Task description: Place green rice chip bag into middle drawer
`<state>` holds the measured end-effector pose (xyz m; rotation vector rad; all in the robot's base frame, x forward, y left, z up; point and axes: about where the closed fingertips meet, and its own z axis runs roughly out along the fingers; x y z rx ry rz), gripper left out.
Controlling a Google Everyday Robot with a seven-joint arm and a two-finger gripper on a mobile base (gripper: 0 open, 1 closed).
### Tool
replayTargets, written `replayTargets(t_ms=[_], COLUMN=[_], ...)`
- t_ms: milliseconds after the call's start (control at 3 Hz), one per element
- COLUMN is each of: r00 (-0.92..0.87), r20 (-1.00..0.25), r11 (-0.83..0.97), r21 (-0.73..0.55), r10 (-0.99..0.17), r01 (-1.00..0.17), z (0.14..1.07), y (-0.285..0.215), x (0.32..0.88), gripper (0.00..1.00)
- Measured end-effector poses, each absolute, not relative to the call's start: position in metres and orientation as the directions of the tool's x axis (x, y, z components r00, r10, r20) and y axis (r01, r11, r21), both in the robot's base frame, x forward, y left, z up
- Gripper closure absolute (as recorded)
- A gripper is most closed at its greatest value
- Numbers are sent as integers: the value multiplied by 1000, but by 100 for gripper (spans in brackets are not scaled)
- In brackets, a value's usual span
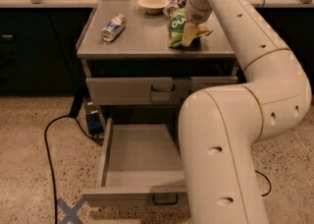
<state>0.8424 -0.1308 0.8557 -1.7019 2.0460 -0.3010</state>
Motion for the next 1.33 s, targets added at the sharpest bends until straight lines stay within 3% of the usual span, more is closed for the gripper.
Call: replayTargets(t_ms=[667, 1000, 1333], r00=[-105, -13, 115], r20=[-255, -373, -495], r11=[219, 226, 251], r21=[-472, -532, -610], r10=[-961, -928, -861], r01=[-854, -816, -752], z=[867, 906, 966], y=[-124, -120, -130], x=[843, 826, 778], gripper=[88, 100, 100])
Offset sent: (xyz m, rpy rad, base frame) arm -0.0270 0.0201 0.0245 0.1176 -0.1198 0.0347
